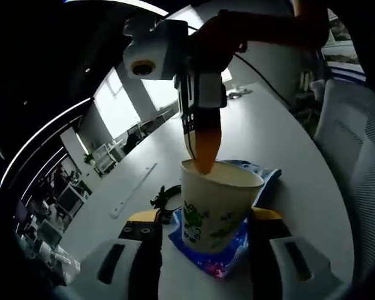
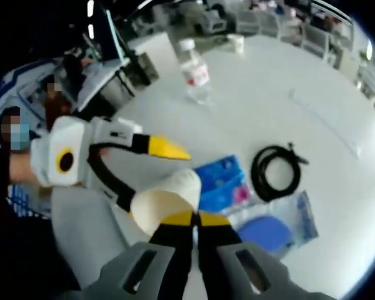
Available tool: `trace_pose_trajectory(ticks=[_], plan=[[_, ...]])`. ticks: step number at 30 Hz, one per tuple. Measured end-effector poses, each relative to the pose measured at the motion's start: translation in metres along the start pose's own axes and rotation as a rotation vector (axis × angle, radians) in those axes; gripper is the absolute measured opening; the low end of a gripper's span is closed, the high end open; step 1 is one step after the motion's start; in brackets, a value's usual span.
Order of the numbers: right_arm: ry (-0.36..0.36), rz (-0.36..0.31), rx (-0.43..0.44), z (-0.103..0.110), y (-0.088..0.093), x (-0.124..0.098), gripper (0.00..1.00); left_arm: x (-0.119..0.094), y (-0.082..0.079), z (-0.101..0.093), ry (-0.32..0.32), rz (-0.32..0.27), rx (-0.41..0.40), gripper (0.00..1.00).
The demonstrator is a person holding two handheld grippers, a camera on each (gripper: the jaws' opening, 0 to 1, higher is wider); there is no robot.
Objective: Arrange the tabletop items into an orderly group along one side of the table until the central work area is clear of visible clutter.
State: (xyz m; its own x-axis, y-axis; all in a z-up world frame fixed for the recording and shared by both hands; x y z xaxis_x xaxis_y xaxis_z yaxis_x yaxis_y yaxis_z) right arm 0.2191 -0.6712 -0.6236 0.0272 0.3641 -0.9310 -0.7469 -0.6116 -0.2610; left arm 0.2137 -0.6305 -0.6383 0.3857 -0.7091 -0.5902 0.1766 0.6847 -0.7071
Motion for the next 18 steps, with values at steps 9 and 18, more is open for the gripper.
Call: trace_pose_trajectory(ticks=[9,18], plan=[[-0.005,0.016,-0.012,0.0032,0.0026,0.0012,0.00,0.0000,-0.0004,-0.0100,0.034,0.012,0.011,0.43],[-0.005,0.016,-0.016,0.0062,0.0028,0.0003,0.00,-0.0022,-0.0012,-0.0116,0.036,0.014,0.024,0.40]])
Point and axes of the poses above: the point that each gripper's makers call its tool centre point, and the gripper's own axes: x roughly forward along the fingers, z roughly to its left, y roughly out of its underside, the point moved 1 cm from there along -x, roughly backward along the fingers, and after that the axes turned 12 degrees about z, right-handed, at the moved point
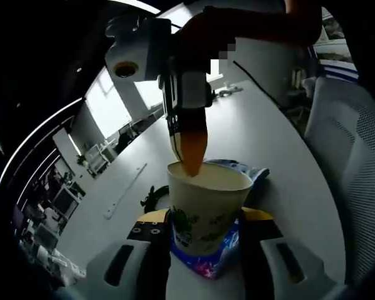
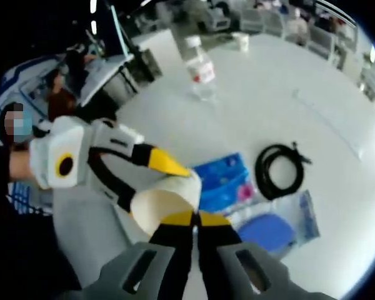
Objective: Arrange the tabletop items into an orderly group along one side of the table until the central work area is clear of visible clutter.
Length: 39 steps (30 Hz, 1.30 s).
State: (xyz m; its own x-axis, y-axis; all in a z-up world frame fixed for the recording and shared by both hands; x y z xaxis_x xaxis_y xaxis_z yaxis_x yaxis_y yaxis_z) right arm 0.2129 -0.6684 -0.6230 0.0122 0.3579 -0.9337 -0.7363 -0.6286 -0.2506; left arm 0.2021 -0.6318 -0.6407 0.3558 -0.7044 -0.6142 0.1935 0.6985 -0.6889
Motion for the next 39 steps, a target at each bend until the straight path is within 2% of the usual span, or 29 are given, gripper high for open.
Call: trace_pose_trajectory(ticks=[7,8,11,13,15,25,27,32,35,39], plan=[[-0.007,-0.013,0.002,0.003,-0.001,-0.003,0.00,-0.004,-0.002,0.000,0.008,-0.014,-0.040,0.39],[-0.007,-0.020,0.001,0.004,-0.001,-0.003,0.00,-0.005,-0.003,0.000,0.022,-0.030,-0.083,0.39],[-0.025,-0.061,0.020,0.004,-0.007,-0.008,0.00,-0.009,-0.004,0.004,0.021,-0.066,-0.140,0.39],[-0.052,-0.101,0.053,0.005,-0.012,-0.013,0.00,-0.011,-0.006,0.006,0.036,-0.102,-0.224,0.38],[-0.068,-0.135,0.073,0.005,-0.016,-0.016,0.00,-0.013,-0.007,0.010,0.031,-0.127,-0.266,0.38],[-0.098,-0.245,0.090,0.006,-0.024,-0.021,0.00,-0.017,-0.008,0.016,0.048,-0.170,-0.380,0.38],[-0.133,-0.301,0.110,0.008,-0.030,-0.025,0.03,-0.018,-0.009,0.019,0.044,-0.181,-0.411,0.38],[-0.167,-0.382,0.132,0.008,-0.036,-0.031,0.10,-0.018,-0.010,0.021,0.043,-0.201,-0.458,0.38],[-0.186,-0.436,0.152,0.009,-0.040,-0.035,0.20,-0.017,-0.008,0.023,0.039,-0.202,-0.479,0.38],[-0.165,-0.485,0.163,0.006,-0.041,-0.037,0.38,-0.016,-0.006,0.027,0.027,-0.203,-0.504,0.38]])
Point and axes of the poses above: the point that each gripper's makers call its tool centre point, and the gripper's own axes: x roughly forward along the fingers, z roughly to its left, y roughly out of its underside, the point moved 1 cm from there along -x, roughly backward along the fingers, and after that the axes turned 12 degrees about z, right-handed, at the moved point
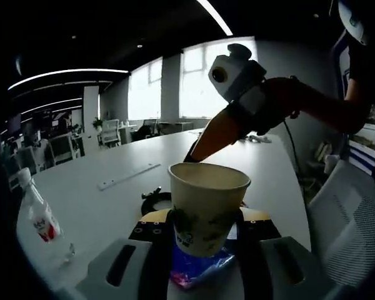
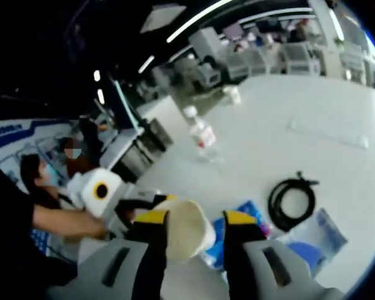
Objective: Arrange the tabletop items into an orderly group along one side of the table until the central work area is clear of visible clutter.
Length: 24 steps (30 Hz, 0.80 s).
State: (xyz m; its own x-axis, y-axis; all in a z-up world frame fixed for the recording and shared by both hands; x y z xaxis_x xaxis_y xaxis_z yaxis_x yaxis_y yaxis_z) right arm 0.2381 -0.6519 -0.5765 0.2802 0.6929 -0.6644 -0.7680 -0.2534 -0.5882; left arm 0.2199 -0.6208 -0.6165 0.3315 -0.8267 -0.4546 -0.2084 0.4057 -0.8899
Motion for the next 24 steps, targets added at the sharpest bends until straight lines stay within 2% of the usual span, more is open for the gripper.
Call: trace_pose_trajectory(ticks=[4,8,12,19,24], plan=[[0.023,-0.014,0.002,-0.005,0.002,-0.001,0.57,-0.001,-0.001,0.005,-0.028,-0.010,-0.012,0.39],[0.027,-0.037,0.016,-0.009,0.004,-0.004,0.62,-0.002,0.001,0.009,-0.041,-0.006,-0.024,0.39],[0.033,-0.050,0.004,-0.011,0.008,-0.005,0.75,-0.003,0.002,0.015,-0.072,-0.011,-0.029,0.39],[0.073,-0.062,-0.025,-0.021,0.013,-0.005,0.93,-0.003,0.007,0.027,-0.121,-0.015,-0.055,0.39],[0.075,-0.094,-0.052,-0.023,0.014,-0.008,1.00,-0.002,0.010,0.039,-0.144,-0.031,-0.139,0.39]])
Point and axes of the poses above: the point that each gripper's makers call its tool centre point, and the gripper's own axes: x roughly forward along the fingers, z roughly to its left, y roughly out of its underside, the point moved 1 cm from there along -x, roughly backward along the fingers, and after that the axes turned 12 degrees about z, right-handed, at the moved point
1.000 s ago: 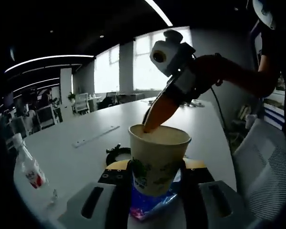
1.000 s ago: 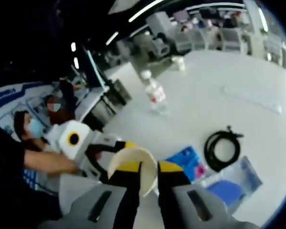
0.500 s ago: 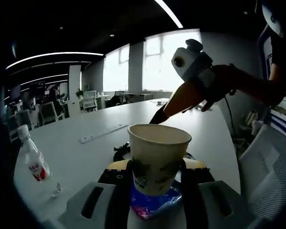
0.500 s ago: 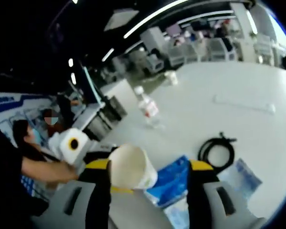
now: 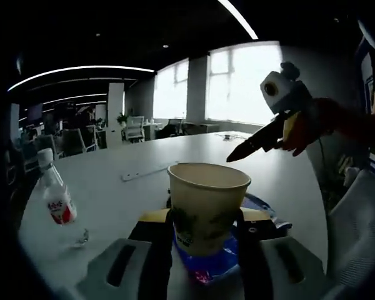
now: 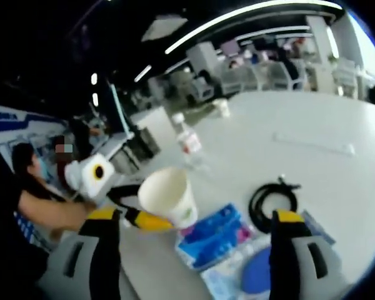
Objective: Arrange the tabletop items into an orderly group along one side of the table until the central work area is clear of visible clutter.
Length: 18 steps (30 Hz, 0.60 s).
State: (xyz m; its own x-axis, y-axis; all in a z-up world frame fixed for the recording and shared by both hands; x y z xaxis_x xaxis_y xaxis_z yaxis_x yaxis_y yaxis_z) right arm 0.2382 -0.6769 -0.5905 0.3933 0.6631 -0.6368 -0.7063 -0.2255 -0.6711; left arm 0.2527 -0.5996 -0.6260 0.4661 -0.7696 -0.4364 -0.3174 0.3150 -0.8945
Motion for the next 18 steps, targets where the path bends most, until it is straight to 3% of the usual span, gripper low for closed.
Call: trace_pose_trajectory(ticks=[12,18], plan=[[0.019,-0.041,-0.029,-0.008,0.015,0.001,1.00,0.003,-0.012,0.034,-0.104,-0.072,-0.071,0.38],[0.025,-0.063,-0.061,-0.010,0.023,0.001,1.00,0.001,-0.018,0.063,-0.179,-0.120,-0.124,0.38]])
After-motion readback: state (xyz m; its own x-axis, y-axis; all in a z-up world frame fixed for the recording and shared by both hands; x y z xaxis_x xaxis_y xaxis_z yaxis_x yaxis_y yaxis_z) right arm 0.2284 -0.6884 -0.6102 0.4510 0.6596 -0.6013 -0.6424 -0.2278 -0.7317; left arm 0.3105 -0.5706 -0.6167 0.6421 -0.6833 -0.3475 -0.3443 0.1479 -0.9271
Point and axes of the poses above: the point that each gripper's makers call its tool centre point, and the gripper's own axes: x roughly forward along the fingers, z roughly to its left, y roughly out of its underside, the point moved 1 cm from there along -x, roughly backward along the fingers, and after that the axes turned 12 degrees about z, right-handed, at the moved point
